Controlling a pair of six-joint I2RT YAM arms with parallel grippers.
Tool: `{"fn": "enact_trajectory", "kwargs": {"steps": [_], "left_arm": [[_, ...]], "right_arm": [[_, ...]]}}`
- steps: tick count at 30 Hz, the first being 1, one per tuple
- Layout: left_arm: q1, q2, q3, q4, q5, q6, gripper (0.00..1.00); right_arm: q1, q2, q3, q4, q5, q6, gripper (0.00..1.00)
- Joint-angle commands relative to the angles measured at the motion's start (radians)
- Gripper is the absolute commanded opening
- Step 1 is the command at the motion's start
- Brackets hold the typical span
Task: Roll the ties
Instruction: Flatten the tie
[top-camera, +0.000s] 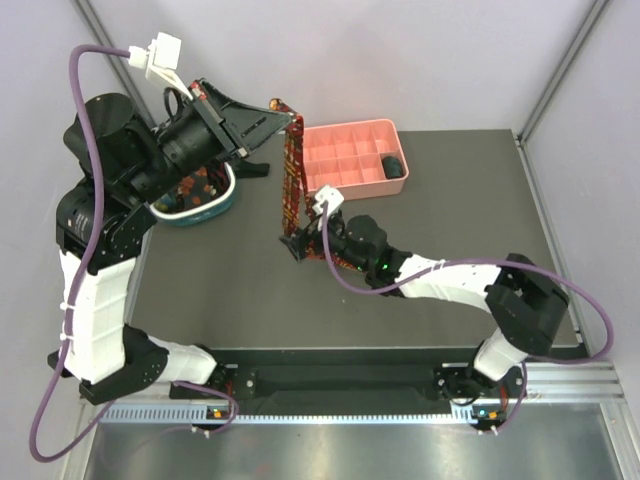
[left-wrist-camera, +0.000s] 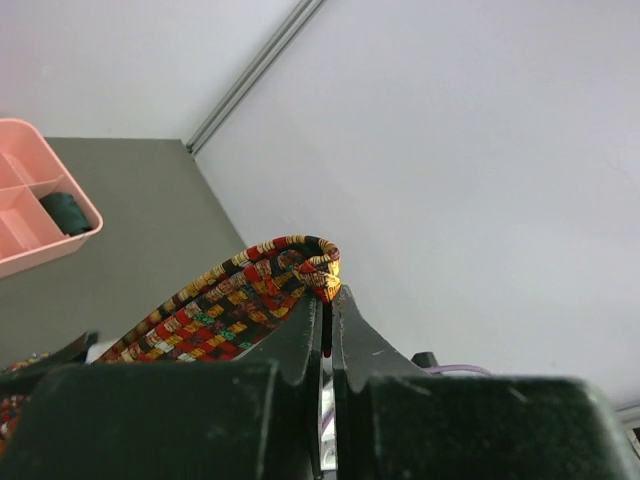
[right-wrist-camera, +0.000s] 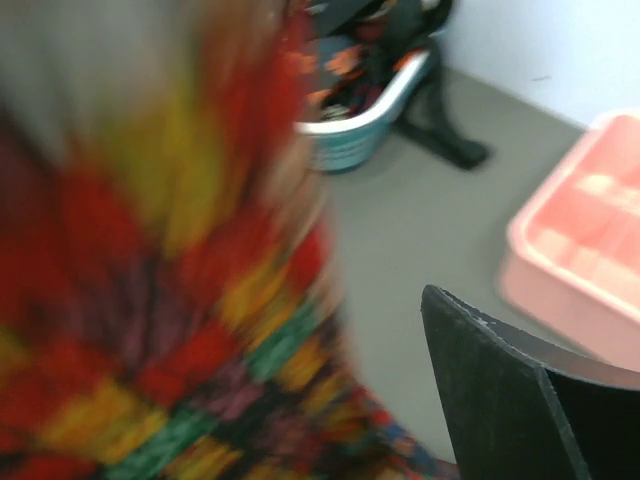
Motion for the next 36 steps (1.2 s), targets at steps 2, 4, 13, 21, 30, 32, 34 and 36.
{"fn": "enact_trajectory", "kwargs": {"steps": [2, 4, 13, 21, 30, 32, 34, 36], "left_arm": [[0.002, -0.020, 0.028, 0.103, -0.013, -0.042, 0.00], [0.004, -0.021, 0.027, 0.102, -0.024, -0.042, 0.00], [0.004, -0.035, -0.006, 0.110, -0.057, -0.027, 0.00], [0.004, -0.057, -0.053, 0.122, -0.088, -0.010, 0.00], [0.004, -0.080, -0.073, 0.117, -0.140, 0.021, 0.00], [0.004, -0.083, -0.075, 0.119, -0.143, 0.021, 0.00], [0.004, -0.086, -0.079, 0.123, -0.146, 0.022, 0.00], [0.004, -0.090, -0.084, 0.126, -0.151, 0.029, 0.00]], "right_arm": [[0.078, 0.024, 0.001, 0.095, -0.079, 0.033, 0.95], [0.092, 0.013, -0.012, 0.092, -0.084, 0.039, 1.00], [0.102, -0.281, -0.154, 0.020, 0.077, 0.116, 1.00], [0.102, -0.464, -0.285, -0.054, 0.122, 0.240, 1.00], [0.120, -0.492, -0.335, -0.256, 0.183, 0.490, 0.99], [0.120, -0.476, -0.350, -0.270, 0.197, 0.541, 0.97], [0.120, -0.475, -0.376, -0.273, 0.203, 0.636, 0.95], [0.120, -0.465, -0.390, -0.276, 0.212, 0.782, 0.96]]}}
